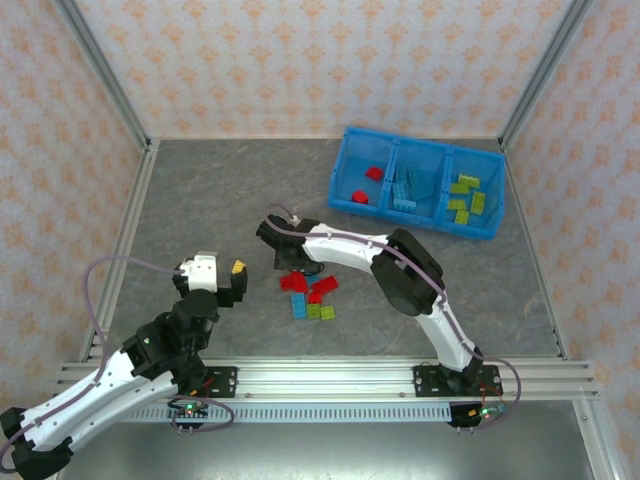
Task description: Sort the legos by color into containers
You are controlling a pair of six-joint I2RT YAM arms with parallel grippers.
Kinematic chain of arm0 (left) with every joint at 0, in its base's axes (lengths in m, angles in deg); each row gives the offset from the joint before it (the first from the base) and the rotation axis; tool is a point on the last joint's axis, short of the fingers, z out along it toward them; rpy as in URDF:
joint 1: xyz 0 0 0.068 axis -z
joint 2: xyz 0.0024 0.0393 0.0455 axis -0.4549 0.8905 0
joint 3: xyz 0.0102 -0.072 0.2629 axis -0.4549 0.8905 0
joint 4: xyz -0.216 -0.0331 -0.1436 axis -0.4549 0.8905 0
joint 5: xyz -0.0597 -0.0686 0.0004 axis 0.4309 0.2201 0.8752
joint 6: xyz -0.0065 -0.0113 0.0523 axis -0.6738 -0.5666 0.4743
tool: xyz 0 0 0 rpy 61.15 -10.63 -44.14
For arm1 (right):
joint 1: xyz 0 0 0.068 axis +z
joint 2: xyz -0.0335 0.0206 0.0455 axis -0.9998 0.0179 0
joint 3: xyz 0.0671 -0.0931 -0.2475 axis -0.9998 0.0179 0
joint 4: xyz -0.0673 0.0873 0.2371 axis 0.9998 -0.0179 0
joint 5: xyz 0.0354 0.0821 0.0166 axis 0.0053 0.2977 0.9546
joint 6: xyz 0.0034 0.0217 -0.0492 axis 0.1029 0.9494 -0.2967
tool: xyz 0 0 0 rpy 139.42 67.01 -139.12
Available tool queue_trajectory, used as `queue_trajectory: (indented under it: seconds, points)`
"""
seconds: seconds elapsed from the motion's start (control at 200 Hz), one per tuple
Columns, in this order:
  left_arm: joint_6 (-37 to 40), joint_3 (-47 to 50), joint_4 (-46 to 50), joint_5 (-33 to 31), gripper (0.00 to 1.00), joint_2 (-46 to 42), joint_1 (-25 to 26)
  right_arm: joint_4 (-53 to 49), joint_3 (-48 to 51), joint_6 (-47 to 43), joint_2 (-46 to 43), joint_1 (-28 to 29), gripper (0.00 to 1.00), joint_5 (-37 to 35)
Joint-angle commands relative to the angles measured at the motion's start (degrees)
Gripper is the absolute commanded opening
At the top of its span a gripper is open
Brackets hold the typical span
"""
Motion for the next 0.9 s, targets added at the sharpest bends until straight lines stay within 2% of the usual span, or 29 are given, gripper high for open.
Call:
queue_trajectory:
  seconds: [0.0, 0.11, 0.265, 0.365, 0.525, 0.606, 0.816, 0.896]
  points:
    - [3.1, 1.4, -3.1, 4.5, 0.94, -1.1, -0.5, 0.8, 3.4, 0.8, -1.5, 0.0, 0.62, -3.2]
    - [6.0, 2.5, -6.1, 12.7, 0.96, -2.1, -0.5, 4.1, 7.1, 0.2, -6.8, -0.1, 0.59, -5.6]
    - [10.8, 5.1, -12.0, 30.6, 1.00, -3.4, -0.4, 10.2, 14.7, -0.6, -15.8, -2.4, 0.54, -7.0]
    - [11.8, 5.9, -14.3, 35.8, 1.00, -2.5, -0.4, 11.7, 18.5, -1.9, -21.5, -5.2, 0.54, -8.4]
    - [12.6, 5.9, -16.3, 37.7, 1.00, 1.7, -0.4, 13.7, 19.7, -9.1, -28.6, -9.1, 0.53, -18.7]
    - [12.7, 5.5, -16.9, 37.6, 1.00, 4.1, -0.4, 14.1, 16.8, -12.6, -28.3, -13.8, 0.53, -17.6]
    - [12.0, 3.8, -14.7, 32.4, 1.00, 7.0, -0.4, 13.1, 1.7, -19.5, -15.9, -24.5, 0.53, -14.3]
    - [11.8, 3.7, -13.6, 30.2, 1.00, 6.3, -0.4, 10.9, -5.9, -20.7, -9.9, -27.4, 0.57, -12.1]
